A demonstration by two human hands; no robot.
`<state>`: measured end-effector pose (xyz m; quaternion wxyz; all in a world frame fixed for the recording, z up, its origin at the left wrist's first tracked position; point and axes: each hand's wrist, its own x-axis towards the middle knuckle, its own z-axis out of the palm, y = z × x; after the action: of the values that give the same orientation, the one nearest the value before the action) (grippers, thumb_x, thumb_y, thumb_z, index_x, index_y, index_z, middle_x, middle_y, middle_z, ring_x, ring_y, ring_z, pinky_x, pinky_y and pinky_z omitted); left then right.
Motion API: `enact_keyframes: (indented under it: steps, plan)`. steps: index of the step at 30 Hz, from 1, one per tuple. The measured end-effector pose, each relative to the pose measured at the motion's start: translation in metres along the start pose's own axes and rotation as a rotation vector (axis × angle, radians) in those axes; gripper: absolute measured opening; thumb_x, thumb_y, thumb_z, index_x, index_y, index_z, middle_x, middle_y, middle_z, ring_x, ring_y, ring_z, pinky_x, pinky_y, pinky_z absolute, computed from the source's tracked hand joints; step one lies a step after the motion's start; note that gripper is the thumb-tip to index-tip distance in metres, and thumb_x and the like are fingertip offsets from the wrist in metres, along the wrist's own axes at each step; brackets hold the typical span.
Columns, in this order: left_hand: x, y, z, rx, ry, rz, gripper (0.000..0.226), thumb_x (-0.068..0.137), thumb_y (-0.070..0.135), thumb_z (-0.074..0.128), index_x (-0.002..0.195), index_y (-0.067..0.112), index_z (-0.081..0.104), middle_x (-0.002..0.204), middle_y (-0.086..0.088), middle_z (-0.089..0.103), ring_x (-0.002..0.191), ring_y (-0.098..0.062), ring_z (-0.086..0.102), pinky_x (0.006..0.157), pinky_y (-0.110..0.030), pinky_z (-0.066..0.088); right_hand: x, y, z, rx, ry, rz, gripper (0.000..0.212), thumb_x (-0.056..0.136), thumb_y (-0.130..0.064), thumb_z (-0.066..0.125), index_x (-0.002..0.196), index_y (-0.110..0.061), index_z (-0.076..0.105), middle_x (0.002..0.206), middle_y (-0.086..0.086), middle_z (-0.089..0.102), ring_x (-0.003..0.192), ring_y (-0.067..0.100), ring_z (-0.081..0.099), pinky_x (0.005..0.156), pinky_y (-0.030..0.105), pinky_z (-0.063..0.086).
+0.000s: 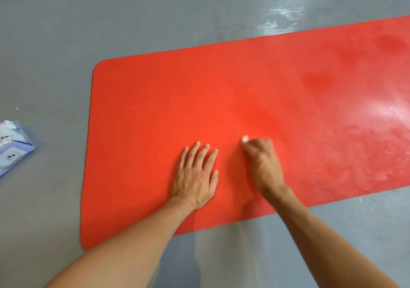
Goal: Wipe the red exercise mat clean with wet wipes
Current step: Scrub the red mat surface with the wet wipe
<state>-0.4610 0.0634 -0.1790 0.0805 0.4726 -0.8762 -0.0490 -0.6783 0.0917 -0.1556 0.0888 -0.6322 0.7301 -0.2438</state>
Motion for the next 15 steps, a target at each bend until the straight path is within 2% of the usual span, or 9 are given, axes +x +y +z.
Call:
enact_keyframes:
  steps: [2, 4, 6, 8, 10, 11, 13, 14, 15]
  plan:
    - [0.0, 0.002, 0.0, 0.009, -0.013, -0.004, 0.061, 0.099, 0.044, 0.044, 0.156, 0.021, 0.048, 0.16, -0.007, 0.046, 0.156, -0.031, 0.027, 0.126, -0.055, 0.021, 0.016, 0.025, -0.009, 0.01, 0.149, 0.303, 0.026, 0.108, -0.017, 0.05, 0.119, -0.006, 0.071, 0.105, 0.011, 0.059, 0.103, 0.032, 0.05, 0.09, 0.037, 0.046]
    - [0.001, 0.002, -0.001, 0.012, -0.005, -0.009, 0.061, 0.099, 0.044, 0.044, 0.156, 0.021, 0.048, 0.16, -0.007, 0.046, 0.156, -0.031, 0.028, 0.126, -0.056, 0.021, 0.021, 0.013, -0.001, -0.043, 0.212, 0.389, 0.024, 0.104, -0.006, 0.051, 0.117, -0.005, 0.072, 0.102, 0.013, 0.059, 0.099, 0.033, 0.048, 0.086, 0.046, 0.05]
    - [0.0, 0.002, -0.001, 0.007, 0.0, -0.012, 0.06, 0.099, 0.043, 0.046, 0.155, 0.021, 0.049, 0.159, -0.007, 0.047, 0.155, -0.031, 0.029, 0.125, -0.056, 0.022, 0.013, -0.017, 0.013, -0.014, 0.169, 0.292, 0.025, 0.103, -0.005, 0.052, 0.119, -0.004, 0.07, 0.102, 0.011, 0.06, 0.098, 0.03, 0.048, 0.084, 0.045, 0.05]
    - [-0.002, 0.002, 0.0, 0.005, 0.014, -0.008, 0.06, 0.097, 0.042, 0.049, 0.152, 0.02, 0.052, 0.157, -0.008, 0.049, 0.153, -0.032, 0.033, 0.124, -0.057, 0.025, -0.004, -0.042, 0.021, 0.034, 0.034, 0.052, 0.033, 0.103, -0.009, 0.048, 0.13, -0.003, 0.066, 0.106, 0.008, 0.06, 0.098, 0.027, 0.049, 0.085, 0.036, 0.049]
    - [0.002, 0.004, -0.004, 0.012, 0.016, -0.004, 0.058, 0.092, 0.04, 0.052, 0.147, 0.02, 0.058, 0.151, -0.008, 0.054, 0.146, -0.033, 0.042, 0.12, -0.058, 0.031, -0.005, -0.037, 0.017, 0.008, -0.085, -0.18, 0.04, 0.103, -0.019, 0.043, 0.135, -0.005, 0.063, 0.106, 0.005, 0.062, 0.096, 0.026, 0.052, 0.083, 0.034, 0.05]
    - [0.008, 0.004, -0.008, 0.02, 0.011, -0.004, 0.055, 0.09, 0.039, 0.053, 0.141, 0.02, 0.062, 0.146, -0.008, 0.057, 0.139, -0.032, 0.048, 0.115, -0.056, 0.036, 0.003, -0.024, 0.012, -0.018, -0.097, -0.235, 0.039, 0.104, -0.022, 0.044, 0.132, -0.006, 0.065, 0.104, 0.005, 0.062, 0.094, 0.026, 0.053, 0.081, 0.036, 0.051]
    - [0.029, 0.0, -0.015, 0.046, 0.008, -0.012, 0.045, 0.088, 0.037, 0.051, 0.127, 0.022, 0.066, 0.135, -0.005, 0.061, 0.123, -0.03, 0.056, 0.103, -0.05, 0.042, 0.022, 0.007, 0.002, -0.058, -0.036, -0.13, 0.035, 0.106, -0.028, 0.045, 0.121, -0.008, 0.071, 0.099, 0.005, 0.061, 0.095, 0.028, 0.053, 0.081, 0.038, 0.049]
    - [0.039, -0.004, -0.016, 0.057, 0.01, -0.02, 0.043, 0.09, 0.038, 0.05, 0.126, 0.021, 0.065, 0.135, -0.006, 0.061, 0.121, -0.03, 0.056, 0.102, -0.049, 0.041, 0.032, 0.022, -0.003, -0.059, 0.03, -0.001, 0.036, 0.107, -0.029, 0.045, 0.116, -0.008, 0.073, 0.098, 0.006, 0.061, 0.097, 0.028, 0.053, 0.082, 0.039, 0.048]
    - [0.047, -0.01, -0.014, 0.06, 0.011, -0.033, 0.048, 0.093, 0.04, 0.048, 0.132, 0.019, 0.064, 0.139, -0.007, 0.059, 0.127, -0.031, 0.054, 0.108, -0.051, 0.039, 0.039, 0.031, -0.005, -0.045, 0.106, 0.132, 0.035, 0.106, -0.026, 0.046, 0.114, -0.007, 0.074, 0.097, 0.008, 0.061, 0.097, 0.03, 0.053, 0.082, 0.04, 0.048]
